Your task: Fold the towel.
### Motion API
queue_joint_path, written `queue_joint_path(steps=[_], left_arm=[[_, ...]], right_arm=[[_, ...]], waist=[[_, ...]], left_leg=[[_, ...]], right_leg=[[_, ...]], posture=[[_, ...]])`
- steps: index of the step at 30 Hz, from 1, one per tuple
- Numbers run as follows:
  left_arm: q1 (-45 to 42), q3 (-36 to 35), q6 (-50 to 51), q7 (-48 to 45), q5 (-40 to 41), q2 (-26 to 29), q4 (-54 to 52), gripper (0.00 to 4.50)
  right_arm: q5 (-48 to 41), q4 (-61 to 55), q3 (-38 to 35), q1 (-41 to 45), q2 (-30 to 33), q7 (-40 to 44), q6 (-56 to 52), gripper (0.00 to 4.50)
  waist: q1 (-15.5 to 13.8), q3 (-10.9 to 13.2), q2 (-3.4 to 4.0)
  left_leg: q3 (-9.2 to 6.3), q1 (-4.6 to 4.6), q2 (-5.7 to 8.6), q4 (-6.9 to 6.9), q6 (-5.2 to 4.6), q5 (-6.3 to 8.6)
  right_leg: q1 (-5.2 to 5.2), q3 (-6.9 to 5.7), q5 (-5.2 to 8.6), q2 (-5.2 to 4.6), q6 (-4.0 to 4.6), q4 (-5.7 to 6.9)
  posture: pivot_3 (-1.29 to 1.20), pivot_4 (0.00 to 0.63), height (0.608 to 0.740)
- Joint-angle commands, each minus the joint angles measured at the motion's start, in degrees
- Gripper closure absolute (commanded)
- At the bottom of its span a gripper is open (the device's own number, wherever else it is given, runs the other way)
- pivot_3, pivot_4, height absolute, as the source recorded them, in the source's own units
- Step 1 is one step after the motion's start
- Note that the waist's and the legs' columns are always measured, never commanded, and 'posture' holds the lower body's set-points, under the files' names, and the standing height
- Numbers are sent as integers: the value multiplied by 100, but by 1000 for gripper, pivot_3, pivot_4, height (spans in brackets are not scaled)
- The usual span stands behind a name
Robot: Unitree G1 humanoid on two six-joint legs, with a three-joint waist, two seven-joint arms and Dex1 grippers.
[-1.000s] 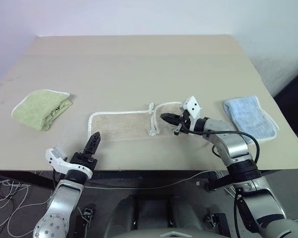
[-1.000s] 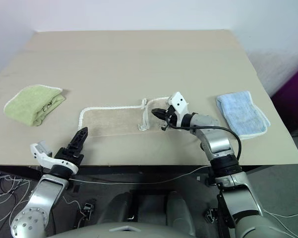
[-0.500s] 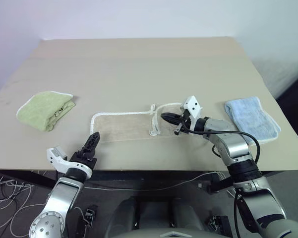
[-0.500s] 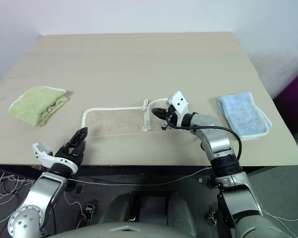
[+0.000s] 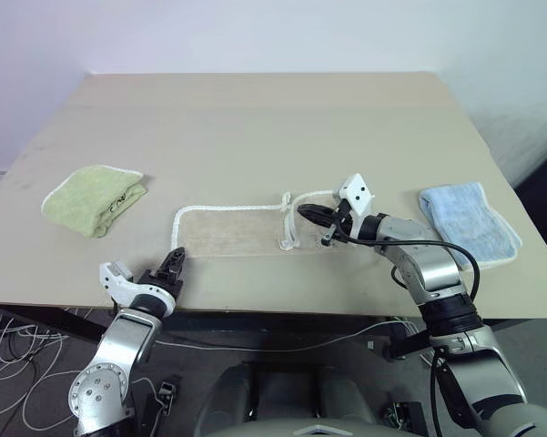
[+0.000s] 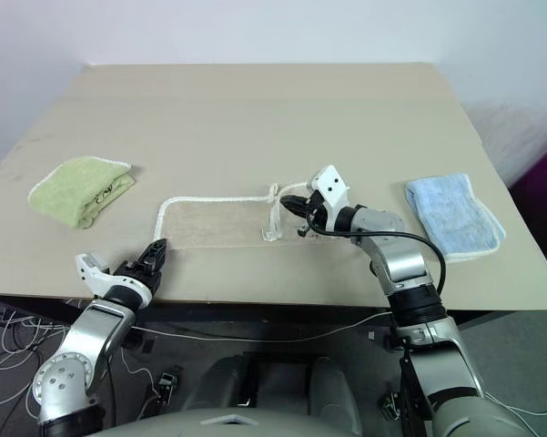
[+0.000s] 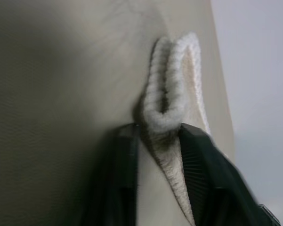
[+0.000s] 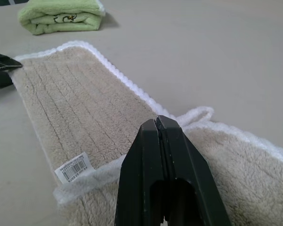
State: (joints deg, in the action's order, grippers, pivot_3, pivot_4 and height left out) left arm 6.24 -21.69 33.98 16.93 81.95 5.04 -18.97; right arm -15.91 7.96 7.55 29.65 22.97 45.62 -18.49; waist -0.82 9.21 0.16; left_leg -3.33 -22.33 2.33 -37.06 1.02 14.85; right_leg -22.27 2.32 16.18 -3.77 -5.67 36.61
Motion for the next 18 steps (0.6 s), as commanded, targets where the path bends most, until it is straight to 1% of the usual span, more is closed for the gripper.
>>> queue_joint_path(steps=[1, 6, 12, 18], left_arm=[[3, -46, -37, 120, 15, 12, 135, 4477], [10, -124, -104, 77, 148, 64, -47, 4477], [47, -241, -125, 115, 431, 262, -273, 4477], [91, -275, -243, 693, 807, 299, -536, 4477]], right_arm=[[3, -277, -128, -12, 5, -50, 28, 4500], [-3, -357, -122, -82, -10, -111, 13, 4500], [-2, -425, -109, -149, -35, -180, 18, 4500], [1, -439, -115, -171, -49, -248, 35, 4500]], waist=[[7, 0, 0], [14, 1, -2], [27, 12, -18], [28, 24, -37]], left_leg=[[0, 0, -1, 1, 0, 0], [0, -2, -1, 4, 0, 0], [0, -10, -5, 8, 0, 0], [0, -18, -8, 16, 1, 1]], right_leg=[[-1, 0, 0, 1, -1, 0], [-5, 1, 0, 0, -1, -1], [-15, 1, 0, 3, 0, -4], [-22, 2, -1, -3, -2, -15]], posture=[[0, 150, 740], [0, 150, 740], [0, 150, 740], [0, 150, 740]])
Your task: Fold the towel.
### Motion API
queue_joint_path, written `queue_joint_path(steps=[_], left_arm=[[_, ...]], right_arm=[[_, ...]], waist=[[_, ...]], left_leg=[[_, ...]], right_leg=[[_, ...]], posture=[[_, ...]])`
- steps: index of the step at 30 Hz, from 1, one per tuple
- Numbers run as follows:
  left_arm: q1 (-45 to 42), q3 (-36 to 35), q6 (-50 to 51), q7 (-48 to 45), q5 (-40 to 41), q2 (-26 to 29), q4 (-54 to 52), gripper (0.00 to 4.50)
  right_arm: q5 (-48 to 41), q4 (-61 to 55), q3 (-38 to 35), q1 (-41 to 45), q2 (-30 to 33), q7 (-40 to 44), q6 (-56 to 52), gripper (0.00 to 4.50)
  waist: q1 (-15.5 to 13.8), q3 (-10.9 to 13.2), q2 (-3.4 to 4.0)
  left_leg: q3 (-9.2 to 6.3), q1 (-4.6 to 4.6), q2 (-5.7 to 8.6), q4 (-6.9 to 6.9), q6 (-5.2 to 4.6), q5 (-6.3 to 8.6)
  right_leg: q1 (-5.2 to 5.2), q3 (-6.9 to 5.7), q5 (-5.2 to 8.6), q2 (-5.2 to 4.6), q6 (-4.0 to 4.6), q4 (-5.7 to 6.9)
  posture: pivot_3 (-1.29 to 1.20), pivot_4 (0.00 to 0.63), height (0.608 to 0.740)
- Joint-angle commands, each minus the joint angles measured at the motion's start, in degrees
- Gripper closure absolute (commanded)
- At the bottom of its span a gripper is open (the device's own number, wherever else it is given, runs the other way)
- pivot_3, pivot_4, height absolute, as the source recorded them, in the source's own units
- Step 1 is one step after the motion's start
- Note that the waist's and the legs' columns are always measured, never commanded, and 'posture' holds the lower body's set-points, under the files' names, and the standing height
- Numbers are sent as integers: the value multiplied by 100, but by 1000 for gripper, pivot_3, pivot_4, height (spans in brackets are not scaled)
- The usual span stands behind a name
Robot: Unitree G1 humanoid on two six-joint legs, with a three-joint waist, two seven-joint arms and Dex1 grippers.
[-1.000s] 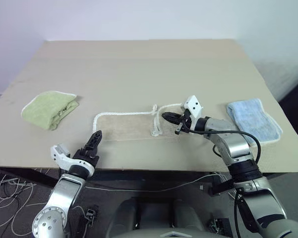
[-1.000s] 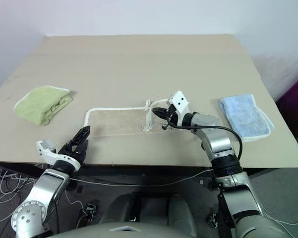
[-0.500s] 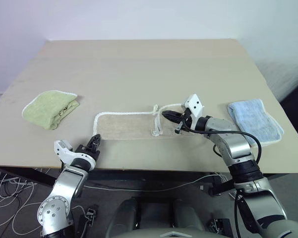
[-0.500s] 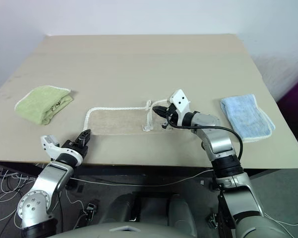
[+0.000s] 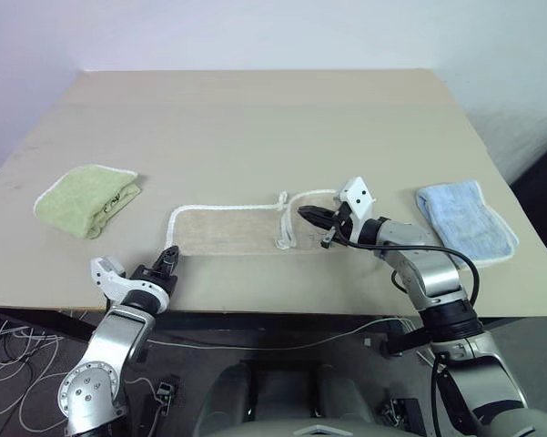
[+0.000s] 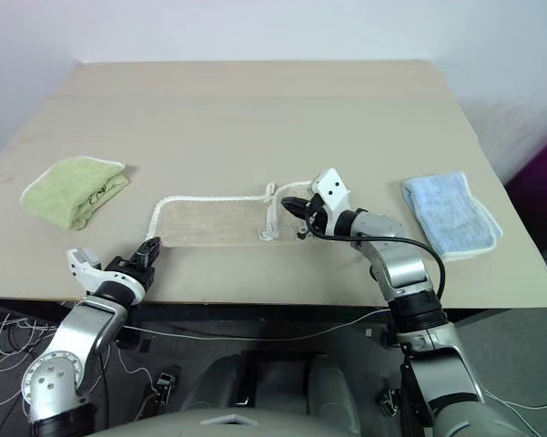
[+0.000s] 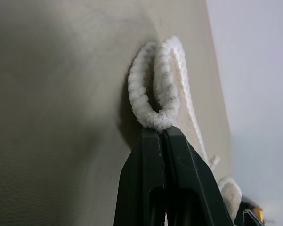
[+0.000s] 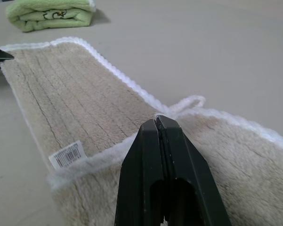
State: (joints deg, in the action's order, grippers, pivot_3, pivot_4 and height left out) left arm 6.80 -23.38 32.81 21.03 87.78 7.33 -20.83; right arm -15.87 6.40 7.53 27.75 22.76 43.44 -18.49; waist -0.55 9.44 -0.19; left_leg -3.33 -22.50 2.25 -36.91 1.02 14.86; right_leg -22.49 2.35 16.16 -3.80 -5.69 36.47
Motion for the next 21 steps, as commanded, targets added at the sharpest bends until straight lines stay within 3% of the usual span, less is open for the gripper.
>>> queue_joint_path(steps=[1, 11, 21], left_arm=[[28, -85, -138, 382, 294, 83, -444, 4477], [-40, 12, -378, 793, 639, 276, -980, 4477], [-74, -599, -297, 227, 522, 1570, -639, 4477]], right_arm=[[-1, -275, -110, 16, -27, -32, 42, 4500], [22, -218, -50, 46, -98, -44, 55, 4500], [38, -179, -115, 119, -130, -25, 73, 4500]], waist=[[1, 3, -6], [-2, 10, -16], [15, 18, -22]], left_leg=[[0, -1, 0, 3, 0, 0], [1, -10, 0, 7, 1, 1], [3, -11, 0, 15, 1, 1]], right_leg=[[0, 0, -1, -1, -2, -4], [-5, 1, -1, -2, 0, -18], [-8, 1, 0, -1, 3, -22]], posture=[[0, 150, 740], [0, 150, 740], [0, 150, 740]])
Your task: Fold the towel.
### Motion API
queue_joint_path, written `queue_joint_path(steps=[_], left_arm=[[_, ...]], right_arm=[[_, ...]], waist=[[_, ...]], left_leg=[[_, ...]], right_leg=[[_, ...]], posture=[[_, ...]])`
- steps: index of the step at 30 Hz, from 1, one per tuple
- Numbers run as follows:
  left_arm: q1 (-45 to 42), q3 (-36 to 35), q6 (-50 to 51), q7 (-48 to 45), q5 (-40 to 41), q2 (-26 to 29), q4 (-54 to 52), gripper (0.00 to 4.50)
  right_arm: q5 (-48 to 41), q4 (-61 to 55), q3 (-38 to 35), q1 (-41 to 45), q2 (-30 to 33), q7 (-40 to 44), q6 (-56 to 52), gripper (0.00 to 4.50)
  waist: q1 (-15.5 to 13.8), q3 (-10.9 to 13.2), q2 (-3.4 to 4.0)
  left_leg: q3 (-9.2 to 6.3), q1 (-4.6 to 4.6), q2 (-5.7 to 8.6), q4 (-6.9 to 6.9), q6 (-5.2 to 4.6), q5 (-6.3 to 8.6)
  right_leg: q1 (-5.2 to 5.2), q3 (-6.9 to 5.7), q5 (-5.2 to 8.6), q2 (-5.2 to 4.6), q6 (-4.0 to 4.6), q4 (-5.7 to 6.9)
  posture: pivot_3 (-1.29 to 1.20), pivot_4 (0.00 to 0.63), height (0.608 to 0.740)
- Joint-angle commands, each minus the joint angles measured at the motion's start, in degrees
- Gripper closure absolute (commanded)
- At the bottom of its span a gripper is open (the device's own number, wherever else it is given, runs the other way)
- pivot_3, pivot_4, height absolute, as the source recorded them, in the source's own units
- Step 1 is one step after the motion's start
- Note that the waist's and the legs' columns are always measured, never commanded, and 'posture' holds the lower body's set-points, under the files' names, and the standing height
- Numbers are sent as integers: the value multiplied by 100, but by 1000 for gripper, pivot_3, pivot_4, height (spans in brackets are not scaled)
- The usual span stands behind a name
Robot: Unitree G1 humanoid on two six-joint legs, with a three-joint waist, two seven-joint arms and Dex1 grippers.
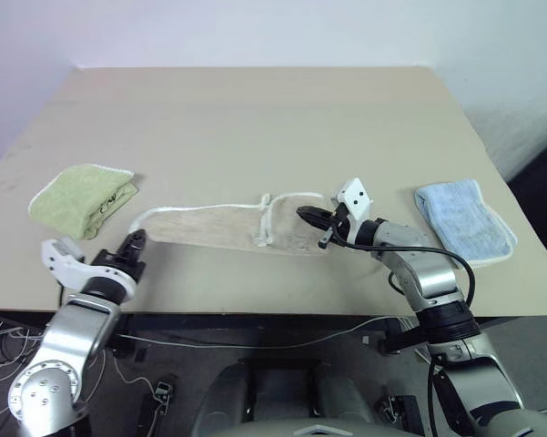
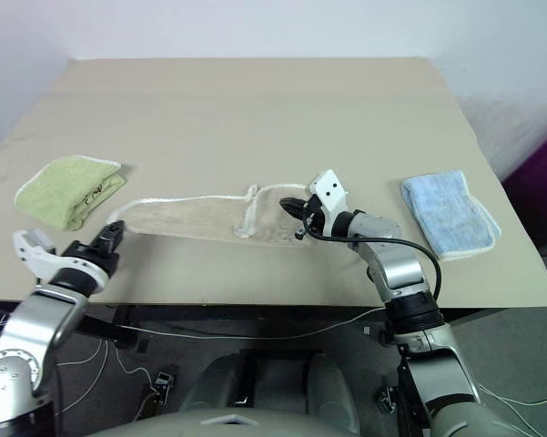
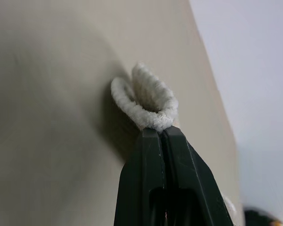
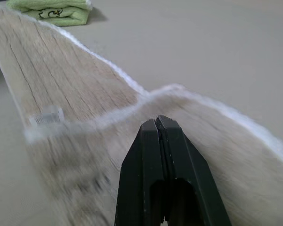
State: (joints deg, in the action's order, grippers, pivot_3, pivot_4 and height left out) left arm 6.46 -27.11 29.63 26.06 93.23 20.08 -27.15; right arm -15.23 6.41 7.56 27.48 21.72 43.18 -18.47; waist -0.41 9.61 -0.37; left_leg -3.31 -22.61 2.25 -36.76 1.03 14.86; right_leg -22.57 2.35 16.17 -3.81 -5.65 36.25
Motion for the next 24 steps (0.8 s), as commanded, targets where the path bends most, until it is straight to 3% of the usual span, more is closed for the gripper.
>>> queue_joint_path(steps=[1, 9, 13, 18, 24], left_arm=[[-99, -243, 76, -413, -82, 463, 29, 4477], [-959, 333, 541, -1671, -989, 1501, 123, 4477], [-1815, 1113, 883, -2583, -1527, 1774, 94, 4477], [-2596, 2289, 1251, -3853, -2422, 1895, 24, 4477], [-3430, 3677, 1605, -4756, -3543, 1562, 199, 4477]], right_arm=[[-48, -198, -159, 144, -29, -19, 61, 4500], [-205, -265, -464, 175, -63, -211, -75, 4500], [-207, -291, -567, 163, -66, -327, -99, 4500], [-222, -382, -671, 114, -51, -457, -140, 4500], [-229, -512, -854, 17, 0, -630, -197, 4500]], waist=[[2, 5, -7], [-12, 12, -9], [-1, 17, -16], [20, 18, -15], [113, 19, -17]], left_leg=[[0, 0, 0, 0, 0, 0], [1, -7, 3, 4, 1, 0], [7, -11, 5, 26, 4, -3], [11, -29, 5, 54, 18, -12], [7, -69, 2, 54, 50, -32]], right_leg=[[0, 0, 0, 0, 0, 0], [-4, -2, -1, 4, 5, -8], [-20, 0, -9, 3, -9, -10], [-52, 0, -15, 8, -18, -9], [-93, -1, -16, 12, -20, -2]], posture=[[0, 150, 740], [0, 150, 740], [0, 150, 740], [0, 150, 740], [0, 150, 740]])
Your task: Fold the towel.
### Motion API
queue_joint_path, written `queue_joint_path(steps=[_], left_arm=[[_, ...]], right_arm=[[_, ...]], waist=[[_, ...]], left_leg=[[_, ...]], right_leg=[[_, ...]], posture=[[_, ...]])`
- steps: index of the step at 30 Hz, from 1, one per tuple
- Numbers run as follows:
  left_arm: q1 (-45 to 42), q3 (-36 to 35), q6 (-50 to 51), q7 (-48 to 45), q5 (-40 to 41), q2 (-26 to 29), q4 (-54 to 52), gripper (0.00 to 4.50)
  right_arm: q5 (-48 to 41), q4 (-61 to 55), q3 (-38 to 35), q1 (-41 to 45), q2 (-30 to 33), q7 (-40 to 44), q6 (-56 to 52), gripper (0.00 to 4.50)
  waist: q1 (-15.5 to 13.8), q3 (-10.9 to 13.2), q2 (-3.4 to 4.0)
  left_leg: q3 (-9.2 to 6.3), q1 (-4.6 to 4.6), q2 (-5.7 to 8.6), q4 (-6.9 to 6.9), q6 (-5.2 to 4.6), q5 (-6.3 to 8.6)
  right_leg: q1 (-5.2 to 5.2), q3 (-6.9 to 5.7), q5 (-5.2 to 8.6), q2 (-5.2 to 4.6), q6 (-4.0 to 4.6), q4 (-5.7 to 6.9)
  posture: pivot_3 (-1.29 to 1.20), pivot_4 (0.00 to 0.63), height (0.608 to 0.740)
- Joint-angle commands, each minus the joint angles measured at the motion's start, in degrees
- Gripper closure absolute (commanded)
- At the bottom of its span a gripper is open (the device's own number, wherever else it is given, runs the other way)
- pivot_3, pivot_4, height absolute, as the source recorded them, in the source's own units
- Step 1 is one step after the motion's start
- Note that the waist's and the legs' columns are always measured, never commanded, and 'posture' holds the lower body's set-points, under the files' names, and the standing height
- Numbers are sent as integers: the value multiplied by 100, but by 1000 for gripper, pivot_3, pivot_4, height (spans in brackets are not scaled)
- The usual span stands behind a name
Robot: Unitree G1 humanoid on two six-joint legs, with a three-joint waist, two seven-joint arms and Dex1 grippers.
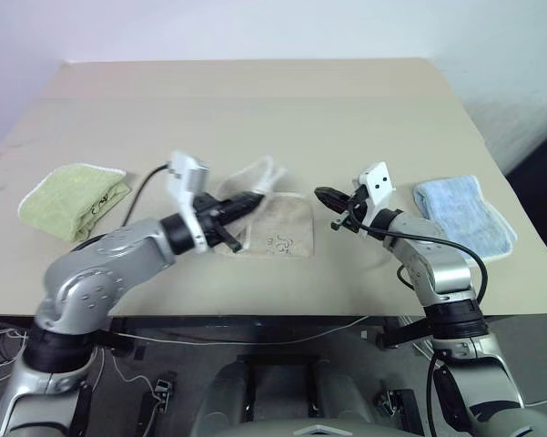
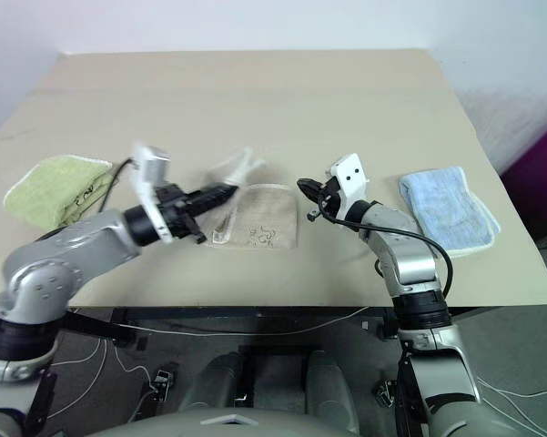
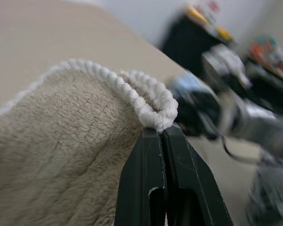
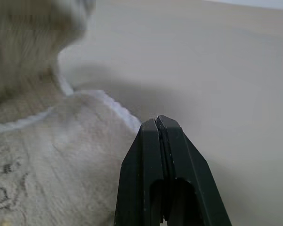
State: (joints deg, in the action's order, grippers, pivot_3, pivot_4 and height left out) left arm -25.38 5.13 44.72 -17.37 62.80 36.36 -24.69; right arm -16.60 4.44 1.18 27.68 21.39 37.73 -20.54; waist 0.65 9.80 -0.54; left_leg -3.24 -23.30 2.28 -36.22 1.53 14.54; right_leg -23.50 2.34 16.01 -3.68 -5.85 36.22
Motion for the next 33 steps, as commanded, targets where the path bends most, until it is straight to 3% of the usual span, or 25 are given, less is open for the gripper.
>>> queue_joint_path(steps=[1, 8, 16, 19, 27, 33], left_arm=[[-317, 610, 111, -513, -677, -126, -32, 4477], [-642, 1141, 379, -835, -1469, -587, 334, 4477], [-591, 790, 600, -772, -1769, -1054, 697, 4477], [-531, 544, 674, -727, -1704, -1276, 770, 3868], [-426, -296, 860, -609, -1134, -1819, 552, 1265], [-303, -1106, 892, -301, -762, -1811, 497, 1265]], right_arm=[[-97, -338, -238, -22, 43, -108, 3, 4500], [-82, -467, -354, -113, 73, -241, -26, 4500], [-65, -502, -370, -145, 105, -296, -37, 4500], [-52, -490, -347, -121, 116, -287, -38, 4500], [-65, -454, -366, -28, 183, -274, -61, 4500], [-135, -536, -432, -18, 265, -241, -76, 4500]], waist=[[16, 0, 1], [15, 2, 1], [9, 2, -1], [8, 2, -1], [7, 2, -1], [8, 2, -1]], left_leg=[[1, 1, 0, 0, -1, 0], [0, 0, -2, -2, -12, 6], [-1, -1, -2, -6, -10, 4], [-2, 0, -2, -7, -8, 3], [-2, -1, -2, -15, -2, 0], [-2, -1, -2, -20, -2, 0]], right_leg=[[0, 1, 0, 0, 0, 0], [-2, 1, 0, 3, -1, 4], [-2, 0, 0, 2, -1, 7], [-2, 0, -1, 2, -1, 9], [-2, 0, -1, 2, -2, 15], [-2, 0, -1, 2, -2, 20]], posture=[[0, 150, 740], [0, 150, 740], [0, 150, 740], [0, 150, 740], [0, 150, 740], [0, 150, 740]])
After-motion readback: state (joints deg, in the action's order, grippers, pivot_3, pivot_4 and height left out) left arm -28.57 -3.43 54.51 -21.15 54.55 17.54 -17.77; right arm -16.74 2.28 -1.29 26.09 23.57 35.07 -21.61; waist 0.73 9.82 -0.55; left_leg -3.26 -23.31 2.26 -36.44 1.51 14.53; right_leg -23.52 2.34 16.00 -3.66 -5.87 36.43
